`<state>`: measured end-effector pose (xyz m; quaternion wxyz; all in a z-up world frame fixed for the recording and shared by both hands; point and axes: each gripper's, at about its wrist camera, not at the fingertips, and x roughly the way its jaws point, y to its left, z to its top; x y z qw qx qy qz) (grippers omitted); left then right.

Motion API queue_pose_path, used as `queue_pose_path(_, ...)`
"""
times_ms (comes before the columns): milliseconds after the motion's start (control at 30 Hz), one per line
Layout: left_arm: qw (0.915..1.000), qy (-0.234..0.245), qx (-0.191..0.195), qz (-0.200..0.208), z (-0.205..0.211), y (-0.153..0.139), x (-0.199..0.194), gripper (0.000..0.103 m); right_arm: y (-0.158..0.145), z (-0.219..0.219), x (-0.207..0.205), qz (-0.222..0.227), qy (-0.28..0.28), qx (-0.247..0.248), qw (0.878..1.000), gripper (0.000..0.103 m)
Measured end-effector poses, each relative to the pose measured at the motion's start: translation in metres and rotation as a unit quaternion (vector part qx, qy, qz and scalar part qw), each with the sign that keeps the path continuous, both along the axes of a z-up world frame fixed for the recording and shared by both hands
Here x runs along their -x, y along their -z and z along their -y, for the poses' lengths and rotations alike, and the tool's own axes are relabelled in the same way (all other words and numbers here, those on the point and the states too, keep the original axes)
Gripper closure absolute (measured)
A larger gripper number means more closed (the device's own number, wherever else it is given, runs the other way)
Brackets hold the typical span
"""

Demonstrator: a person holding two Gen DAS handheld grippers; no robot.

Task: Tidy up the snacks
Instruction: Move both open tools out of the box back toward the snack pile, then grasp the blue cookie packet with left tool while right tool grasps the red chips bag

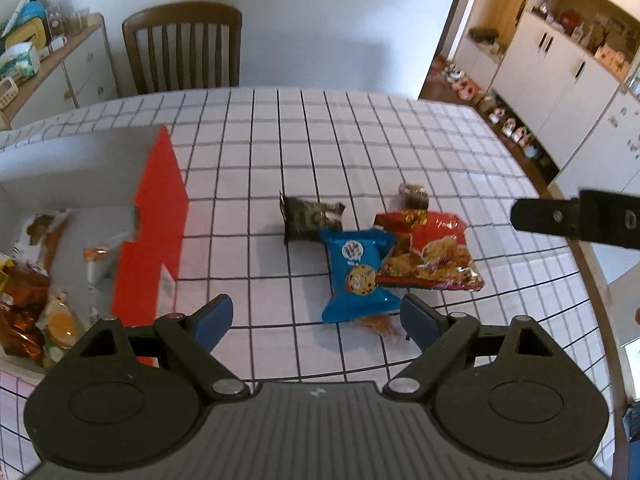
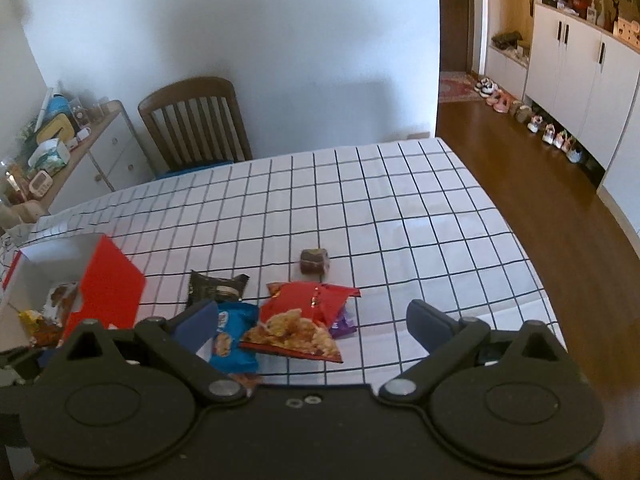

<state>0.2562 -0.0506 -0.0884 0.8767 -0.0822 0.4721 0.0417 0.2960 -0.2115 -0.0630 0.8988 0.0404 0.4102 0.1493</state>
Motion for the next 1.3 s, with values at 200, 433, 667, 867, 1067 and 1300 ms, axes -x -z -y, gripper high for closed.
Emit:
queue_pose_path(200, 0.9999, -0.003, 0.011, -0.013, 0.010, 0.020, -0.019, 0.012, 0.023, -0.005, -0.027, -0.031, 0.001, -0.003, 1.000, 0.003)
queue_pose_path(433, 0.9986, -0.014, 0.029, -0.042, 0.009, 0.043, -0.044, 0.012, 0.047, -0.013, -0.052, -0.080, 0.007, -0.023, 0.997, 0.006)
queue_pose_path(667, 0.9976, 0.007, 0.019, -0.066, 0.018, 0.063, -0.059, 0.012, 0.065, -0.026, -0.068, -0.104, 0.013, -0.012, 0.994, 0.012)
queue_pose_path(867, 0.9964, 0.013, 0.037, -0.075, 0.015, 0.073, -0.069, 0.012, 0.078, -0.029, -0.082, -0.151, 0.021, -0.034, 0.988, 0.017)
queue_pose_path(1067, 0.9965, 0.032, 0.032, -0.071, 0.019, 0.077, -0.074, 0.013, 0.082, -0.036, -0.086, -0.158, 0.022, -0.027, 0.987, 0.024)
queue_pose_path(1300, 0.9957, 0.047, 0.043, -0.067, 0.016, 0.079, -0.076, 0.043, 0.082, -0.036, -0.085, -0.153, 0.021, -0.036, 0.987, 0.042)
